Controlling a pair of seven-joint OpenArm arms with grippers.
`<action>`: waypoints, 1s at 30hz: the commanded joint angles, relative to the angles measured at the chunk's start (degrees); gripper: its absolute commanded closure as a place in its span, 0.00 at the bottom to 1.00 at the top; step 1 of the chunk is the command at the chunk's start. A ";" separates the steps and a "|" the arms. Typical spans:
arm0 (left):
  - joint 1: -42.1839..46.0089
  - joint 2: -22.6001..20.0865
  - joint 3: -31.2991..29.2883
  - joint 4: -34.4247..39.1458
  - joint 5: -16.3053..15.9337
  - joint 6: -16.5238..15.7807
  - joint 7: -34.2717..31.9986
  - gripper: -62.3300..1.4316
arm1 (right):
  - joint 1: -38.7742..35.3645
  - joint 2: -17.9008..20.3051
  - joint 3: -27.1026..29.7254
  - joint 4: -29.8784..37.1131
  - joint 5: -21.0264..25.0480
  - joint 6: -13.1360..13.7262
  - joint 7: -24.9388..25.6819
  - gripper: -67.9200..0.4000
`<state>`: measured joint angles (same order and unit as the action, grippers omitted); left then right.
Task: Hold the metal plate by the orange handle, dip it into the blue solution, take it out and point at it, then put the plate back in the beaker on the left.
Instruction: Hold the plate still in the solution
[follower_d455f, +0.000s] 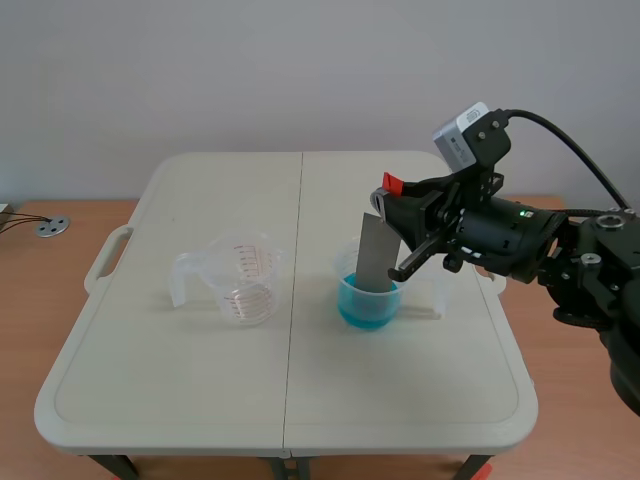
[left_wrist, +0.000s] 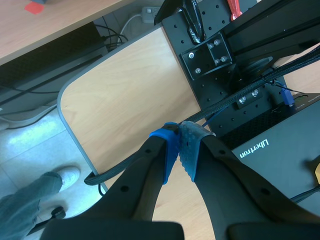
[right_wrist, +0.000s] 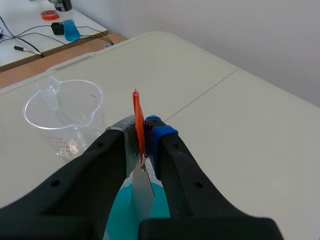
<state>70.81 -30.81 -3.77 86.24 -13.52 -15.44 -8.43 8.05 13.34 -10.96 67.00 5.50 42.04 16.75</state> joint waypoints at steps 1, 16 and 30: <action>0.46 -0.17 -0.31 0.63 -0.33 -0.33 -0.57 0.95 | 0.70 0.28 0.39 -0.09 0.04 0.68 1.20 0.97; 0.46 -0.20 -0.31 0.66 -0.35 -0.33 -0.61 0.95 | 0.68 0.44 0.50 3.72 0.09 0.68 -0.33 0.97; 0.46 -0.20 -0.31 0.66 -0.35 -0.33 -0.61 0.95 | 0.50 0.44 2.01 11.67 1.64 0.68 -6.14 0.97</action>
<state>70.81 -30.81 -3.77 86.24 -13.52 -15.44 -8.43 7.86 13.34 -9.58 77.01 6.04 42.28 10.00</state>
